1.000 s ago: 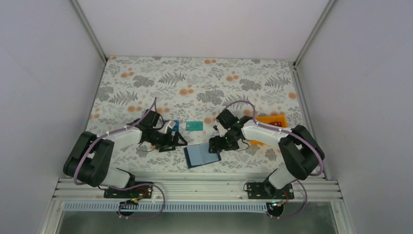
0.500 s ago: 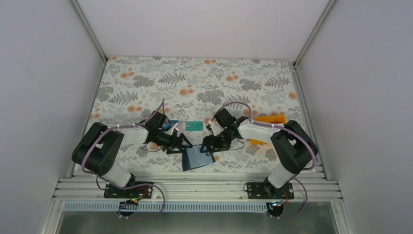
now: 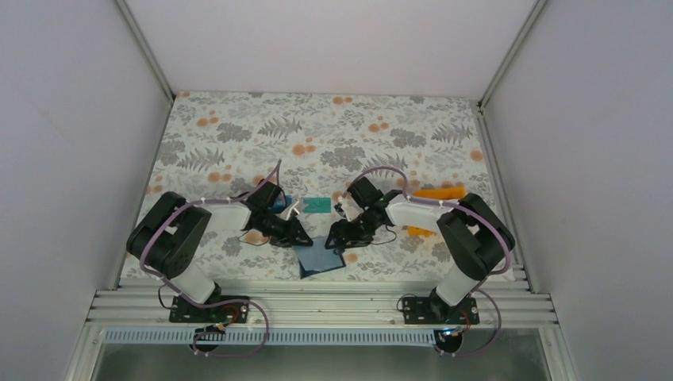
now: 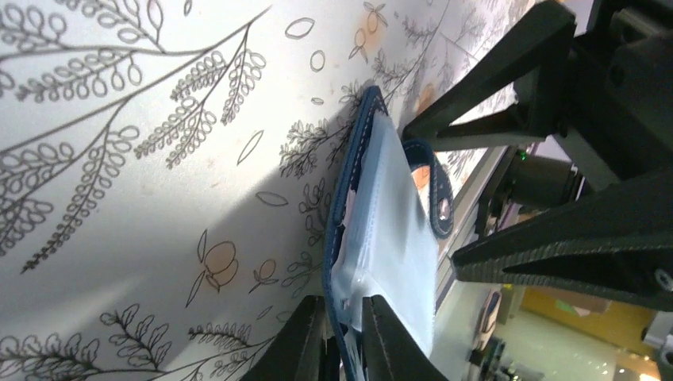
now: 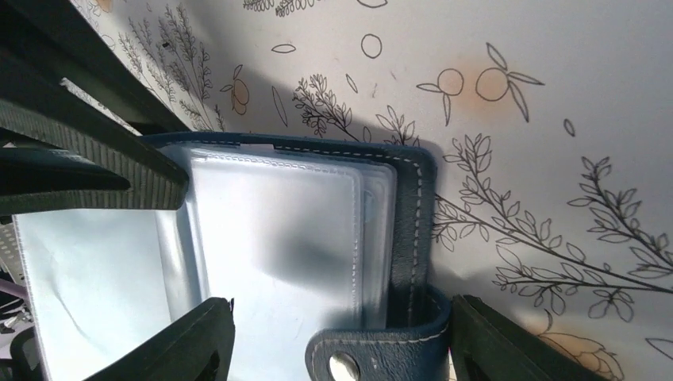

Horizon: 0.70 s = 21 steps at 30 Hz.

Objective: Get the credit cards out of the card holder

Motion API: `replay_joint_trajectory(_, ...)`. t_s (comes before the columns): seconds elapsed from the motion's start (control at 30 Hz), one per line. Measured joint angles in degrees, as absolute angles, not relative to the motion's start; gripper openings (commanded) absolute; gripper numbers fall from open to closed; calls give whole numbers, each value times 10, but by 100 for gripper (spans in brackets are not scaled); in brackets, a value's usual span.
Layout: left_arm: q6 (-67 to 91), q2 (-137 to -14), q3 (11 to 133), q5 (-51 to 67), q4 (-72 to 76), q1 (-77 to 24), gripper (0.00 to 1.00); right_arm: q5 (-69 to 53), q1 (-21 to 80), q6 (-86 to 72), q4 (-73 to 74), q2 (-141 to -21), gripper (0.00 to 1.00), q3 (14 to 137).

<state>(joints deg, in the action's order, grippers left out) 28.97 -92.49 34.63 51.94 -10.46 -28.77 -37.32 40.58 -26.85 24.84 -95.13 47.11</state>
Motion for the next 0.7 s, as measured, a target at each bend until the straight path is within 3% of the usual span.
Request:
replay_joint_trajectory(0.13, 274, -919, 354, 522, -114, -289, 2, -375, 394, -261, 251, -942, 72, 471)
replay_joint_trajectory(0.3, 213, -905, 416, 517, -165, -290, 3, -384, 338, -229, 267, -864, 88, 474)
replay_joint_trajectory(0.4, 122, -893, 527, 507, -229, -291, 2, -410, 286, -210, 266, -781, 96, 498)
replay_joint_trajectory(0.5, 7, -879, 665, 485, -299, -291, 2, -436, 249, -185, 255, -716, 97, 545)
replay_joint_trajectory(0.7, -190, -849, 884, 454, -439, -290, 2, -500, 238, -98, 246, -694, 98, 694)
